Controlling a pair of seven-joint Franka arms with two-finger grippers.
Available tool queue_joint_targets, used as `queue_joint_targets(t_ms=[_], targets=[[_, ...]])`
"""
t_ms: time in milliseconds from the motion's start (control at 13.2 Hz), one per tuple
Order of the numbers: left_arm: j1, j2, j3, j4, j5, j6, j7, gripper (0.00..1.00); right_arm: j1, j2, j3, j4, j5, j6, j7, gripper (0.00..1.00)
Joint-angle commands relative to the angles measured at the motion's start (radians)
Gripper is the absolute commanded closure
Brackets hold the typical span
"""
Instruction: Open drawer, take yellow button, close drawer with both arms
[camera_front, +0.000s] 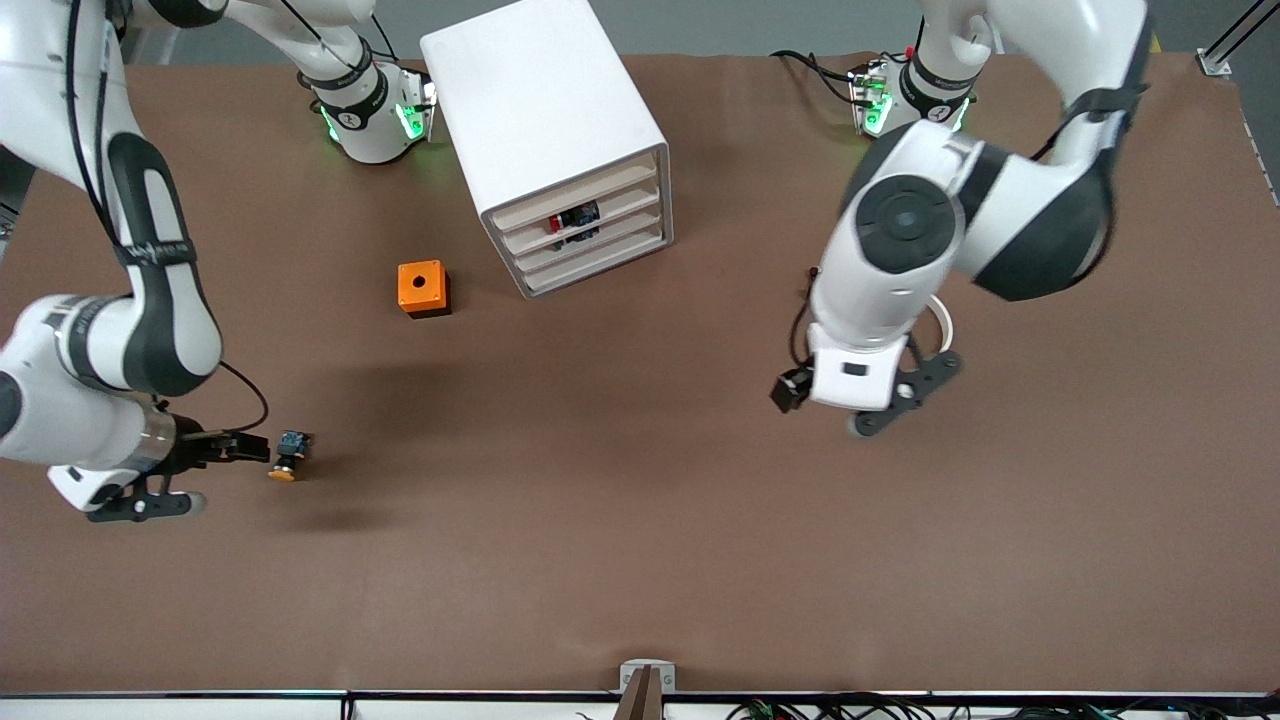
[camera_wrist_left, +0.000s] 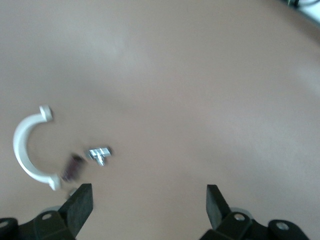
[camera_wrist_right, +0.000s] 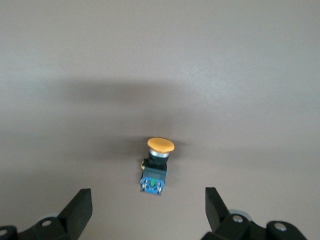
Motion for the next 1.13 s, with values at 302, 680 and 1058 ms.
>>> queue_joint_targets(t_ms=[302,680,1058], targets=[[0.231,-0.181,-0.017,-0.027,0.012,-0.172,0.484,0.00,0.068,-0.284,0.004,-0.027,0.007,-0.190,0.191,0.00],[0.351,-0.292,-0.020,-0.051,-0.066,-0.264,0.656,0.00,0.097,-0.427,0.004,-0.028,0.007,-0.285,0.269,0.00],[0.463,-0.489,-0.020,-0.264,-0.192,-0.239,0.773,0.00,0.094,-0.516,0.004,-0.050,0.008,-0.357,0.341,0.00]])
